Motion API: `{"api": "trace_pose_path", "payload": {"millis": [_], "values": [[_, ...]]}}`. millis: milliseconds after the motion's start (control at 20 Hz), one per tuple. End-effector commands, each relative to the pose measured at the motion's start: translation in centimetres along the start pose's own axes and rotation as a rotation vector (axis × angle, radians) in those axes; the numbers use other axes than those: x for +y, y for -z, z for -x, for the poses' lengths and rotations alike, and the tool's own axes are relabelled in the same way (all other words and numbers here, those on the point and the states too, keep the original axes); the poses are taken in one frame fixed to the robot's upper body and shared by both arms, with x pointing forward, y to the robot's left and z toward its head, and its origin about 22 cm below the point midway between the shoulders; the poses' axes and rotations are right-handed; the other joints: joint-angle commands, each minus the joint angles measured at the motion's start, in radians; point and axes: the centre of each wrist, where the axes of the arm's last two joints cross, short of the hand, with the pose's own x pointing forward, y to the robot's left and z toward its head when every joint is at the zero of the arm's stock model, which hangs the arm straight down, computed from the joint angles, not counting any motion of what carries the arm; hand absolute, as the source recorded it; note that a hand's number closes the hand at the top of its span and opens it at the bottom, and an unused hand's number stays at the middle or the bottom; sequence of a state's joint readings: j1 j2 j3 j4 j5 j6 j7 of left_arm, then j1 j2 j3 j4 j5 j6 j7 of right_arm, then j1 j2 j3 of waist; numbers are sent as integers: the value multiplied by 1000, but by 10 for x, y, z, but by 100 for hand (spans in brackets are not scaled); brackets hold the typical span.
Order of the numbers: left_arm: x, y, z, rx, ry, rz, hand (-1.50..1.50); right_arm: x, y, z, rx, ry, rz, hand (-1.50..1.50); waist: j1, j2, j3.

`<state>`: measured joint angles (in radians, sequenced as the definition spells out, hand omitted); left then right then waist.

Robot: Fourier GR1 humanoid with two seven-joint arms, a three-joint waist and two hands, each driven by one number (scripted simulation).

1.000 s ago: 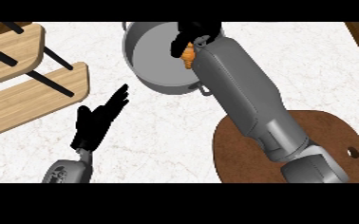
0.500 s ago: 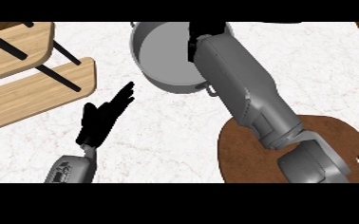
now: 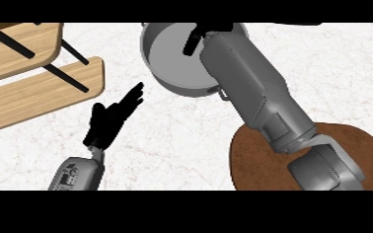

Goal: Pick the croissant from the cutting board and place it in the pot

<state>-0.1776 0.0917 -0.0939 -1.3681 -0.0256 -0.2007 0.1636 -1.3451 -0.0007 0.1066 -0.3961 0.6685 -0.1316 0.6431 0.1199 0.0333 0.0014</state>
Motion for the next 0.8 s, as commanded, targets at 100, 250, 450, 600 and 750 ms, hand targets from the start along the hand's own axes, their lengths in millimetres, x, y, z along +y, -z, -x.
{"api": "trace_pose_path", "payload": {"millis": [100, 250, 450, 600, 750], "values": [[-13, -1, 14, 36, -25, 10, 0, -21, -4, -6, -91, 425, 249, -150, -11, -1, -1], [-7, -4, 13, 28, -12, -6, 0, -20, -1, 1, -72, 539, 376, -150, -29, -4, -1], [2, -16, 25, 56, -21, -37, 0, -26, 1, 3, -59, 669, 506, -150, -49, -12, -2], [11, -24, 27, 54, -32, -82, 0, -19, 9, 30, -94, 742, 524, -150, -78, -18, -1], [3, -21, 24, 56, -44, -111, 0, -25, 4, 31, -146, 789, 535, -150, -106, -31, -1]]}}
